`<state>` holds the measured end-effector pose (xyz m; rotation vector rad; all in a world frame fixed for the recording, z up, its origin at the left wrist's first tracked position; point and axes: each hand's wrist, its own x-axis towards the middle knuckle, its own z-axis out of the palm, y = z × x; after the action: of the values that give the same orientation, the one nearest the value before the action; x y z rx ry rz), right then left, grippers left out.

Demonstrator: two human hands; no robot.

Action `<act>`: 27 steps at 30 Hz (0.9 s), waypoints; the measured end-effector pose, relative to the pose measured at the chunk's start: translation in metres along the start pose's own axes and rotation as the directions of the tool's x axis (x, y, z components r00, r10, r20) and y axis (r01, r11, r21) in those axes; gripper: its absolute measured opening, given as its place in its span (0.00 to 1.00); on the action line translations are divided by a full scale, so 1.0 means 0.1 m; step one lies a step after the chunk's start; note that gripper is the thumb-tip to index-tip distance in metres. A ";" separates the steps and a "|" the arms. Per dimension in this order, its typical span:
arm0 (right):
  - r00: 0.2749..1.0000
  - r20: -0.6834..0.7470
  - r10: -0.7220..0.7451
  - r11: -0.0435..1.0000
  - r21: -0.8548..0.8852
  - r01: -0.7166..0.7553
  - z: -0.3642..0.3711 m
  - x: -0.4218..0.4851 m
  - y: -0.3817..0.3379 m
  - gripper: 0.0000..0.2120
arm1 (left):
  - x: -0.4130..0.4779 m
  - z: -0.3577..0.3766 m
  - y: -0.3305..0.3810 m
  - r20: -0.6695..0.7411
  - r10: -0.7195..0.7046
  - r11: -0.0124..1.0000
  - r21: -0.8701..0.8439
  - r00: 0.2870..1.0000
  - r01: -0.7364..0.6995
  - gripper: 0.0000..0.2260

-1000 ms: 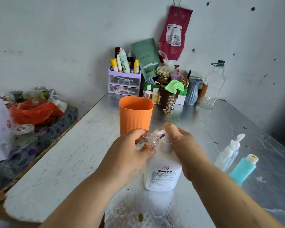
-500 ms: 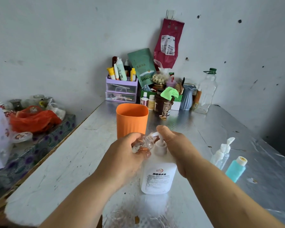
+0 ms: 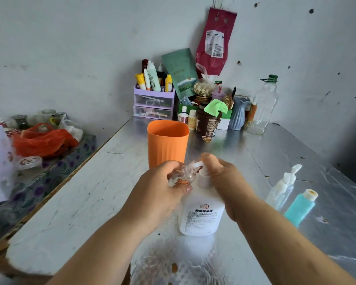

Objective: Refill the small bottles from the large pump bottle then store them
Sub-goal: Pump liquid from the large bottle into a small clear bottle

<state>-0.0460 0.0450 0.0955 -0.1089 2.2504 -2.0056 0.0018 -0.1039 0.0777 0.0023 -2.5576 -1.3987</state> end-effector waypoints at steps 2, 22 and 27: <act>1.000 0.006 0.008 1.000 0.005 -0.008 0.01 -0.01 0.03 0.14 | 0.00 0.01 -0.01 0.001 -0.002 1.000 0.001 1.000 0.002 0.16; 0.999 -0.024 0.040 0.999 -0.023 -0.041 0.01 0.04 0.01 0.16 | -0.02 -0.02 0.08 0.001 0.002 1.000 -0.019 1.000 -0.002 0.16; 0.999 -0.040 0.002 1.000 0.000 -0.002 0.01 0.05 0.07 0.14 | -0.01 0.00 0.03 -0.003 -0.002 1.000 0.000 1.000 0.002 0.16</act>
<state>-0.0504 0.0438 0.0886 -0.0669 2.2728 -2.0244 0.0031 -0.1018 0.0804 0.0076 -2.5556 -1.3986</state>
